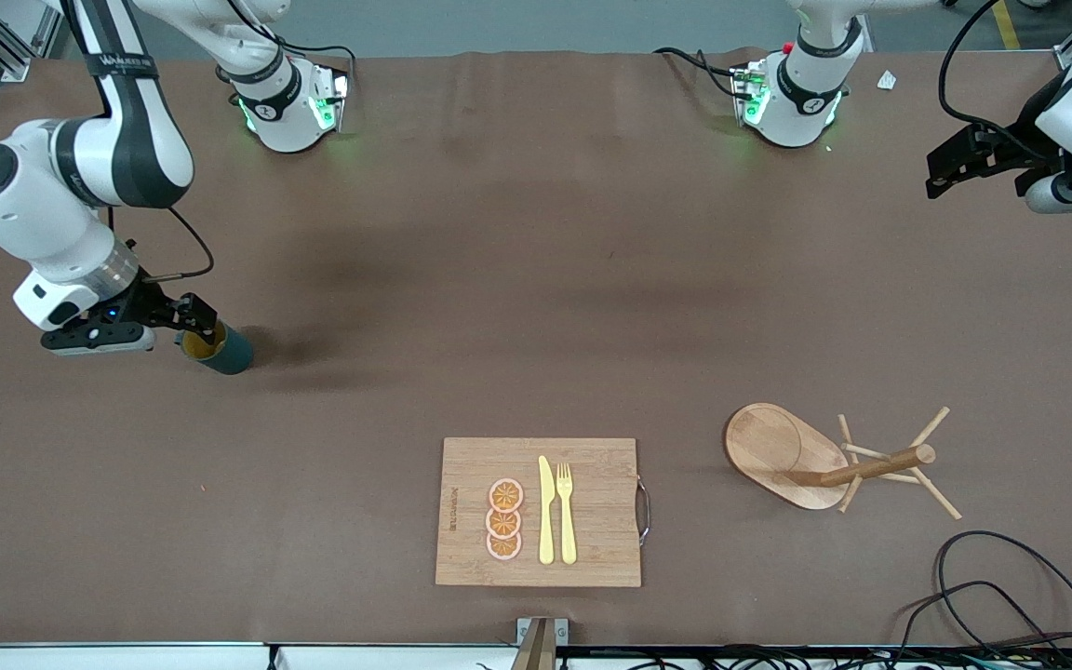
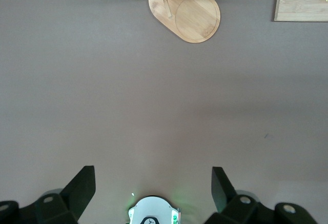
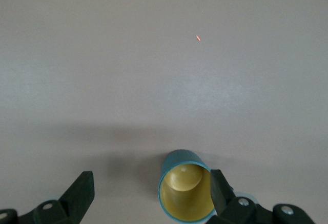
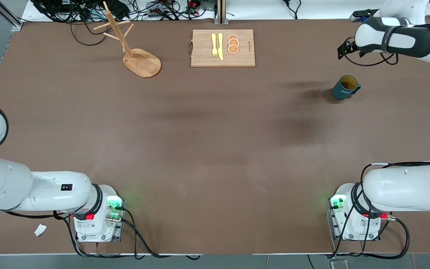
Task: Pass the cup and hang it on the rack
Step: 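Reach the right gripper down to the teal mug rim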
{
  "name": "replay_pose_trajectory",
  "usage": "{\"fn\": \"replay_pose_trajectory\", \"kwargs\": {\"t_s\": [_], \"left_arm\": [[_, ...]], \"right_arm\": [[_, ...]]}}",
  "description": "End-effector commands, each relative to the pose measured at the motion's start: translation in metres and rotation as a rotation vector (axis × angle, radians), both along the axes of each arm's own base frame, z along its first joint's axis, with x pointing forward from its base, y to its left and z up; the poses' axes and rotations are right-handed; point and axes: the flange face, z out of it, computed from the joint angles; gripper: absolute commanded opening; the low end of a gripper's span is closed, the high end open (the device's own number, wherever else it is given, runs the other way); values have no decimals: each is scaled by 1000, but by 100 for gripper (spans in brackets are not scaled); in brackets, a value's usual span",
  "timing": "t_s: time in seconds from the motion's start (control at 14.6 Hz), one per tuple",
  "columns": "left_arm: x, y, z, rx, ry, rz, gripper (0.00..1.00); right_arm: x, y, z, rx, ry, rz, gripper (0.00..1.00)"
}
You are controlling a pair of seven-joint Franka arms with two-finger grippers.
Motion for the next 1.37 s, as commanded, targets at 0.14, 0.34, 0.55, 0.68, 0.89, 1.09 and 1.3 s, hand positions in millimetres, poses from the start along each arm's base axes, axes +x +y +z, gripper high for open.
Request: {"fn": "replay_pose_trajectory", "kwargs": {"t_s": [0.14,0.34,0.55,0.68,0.89,1.09,1.3], "left_arm": [[1,2,4,10,-6,-3,100],[2,2,5,5,-13,-4,100],[1,2,6,5,-15,-5,100],[1,2,5,5,-13,-5,100],[2,2,5,5,-14,-4,100],[1,0,6,5,-15,-8,100],[0,0,7,7,-17,-8,100]], "right_arm": [[-11,1,-37,12,17,-22,100],[-13,-3,-58,15,59,-27,100],[-16,-3,-64,15,73,-25,100],[-16,-4,-71,16,80,-27,100],[-17,-8,-83,18,98,-35,100],[-17,-7,-90,19,112,-32,100],[-16,-8,-96,19,121,-32,100]]}}
